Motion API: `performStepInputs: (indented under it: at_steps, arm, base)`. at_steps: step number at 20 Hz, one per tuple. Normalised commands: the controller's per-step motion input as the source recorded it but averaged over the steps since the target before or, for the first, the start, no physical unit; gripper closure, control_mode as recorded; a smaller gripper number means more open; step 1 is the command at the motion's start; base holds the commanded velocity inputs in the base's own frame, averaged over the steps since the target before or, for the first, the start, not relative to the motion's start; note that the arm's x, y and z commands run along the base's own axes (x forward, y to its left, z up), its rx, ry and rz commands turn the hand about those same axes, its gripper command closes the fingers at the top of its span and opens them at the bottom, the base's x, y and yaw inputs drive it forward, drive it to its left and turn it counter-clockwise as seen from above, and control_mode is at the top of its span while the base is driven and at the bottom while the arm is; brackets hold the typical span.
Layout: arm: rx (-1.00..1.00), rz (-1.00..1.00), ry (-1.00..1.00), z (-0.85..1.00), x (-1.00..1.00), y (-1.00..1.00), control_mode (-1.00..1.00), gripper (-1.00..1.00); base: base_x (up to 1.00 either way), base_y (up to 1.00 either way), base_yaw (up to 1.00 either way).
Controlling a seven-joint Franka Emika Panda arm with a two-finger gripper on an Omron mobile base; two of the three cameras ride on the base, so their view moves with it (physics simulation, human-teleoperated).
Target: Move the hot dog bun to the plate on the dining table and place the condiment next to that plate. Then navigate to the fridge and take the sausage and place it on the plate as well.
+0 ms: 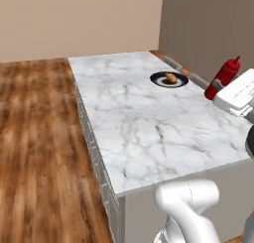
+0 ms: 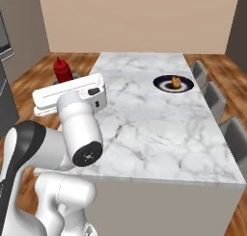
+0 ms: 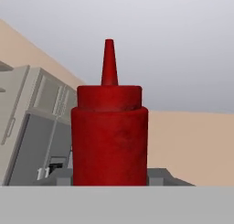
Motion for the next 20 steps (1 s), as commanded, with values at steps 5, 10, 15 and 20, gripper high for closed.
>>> performStepInputs:
  at_steps: [5, 10, 15, 20]
  arm:
    - [0.0, 0.0, 0.0, 0.0, 0.0, 0.0, 1.0, 1.0]
    - [0.0, 0.0, 0.0, 0.0, 0.0, 0.0, 1.0, 1.0]
    - [0.0, 0.0, 0.0, 0.0, 0.0, 0.0, 1.0, 1.0]
    - [0.0, 0.0, 0.0, 0.0, 0.0, 0.0, 1.0, 1.0]
  base:
    - [-0.26, -1.0, 0.12]
    - [-0.2, -1.0, 0.07]
    - [0.19, -1.0, 0.11]
    - [0.39, -1.0, 0.16]
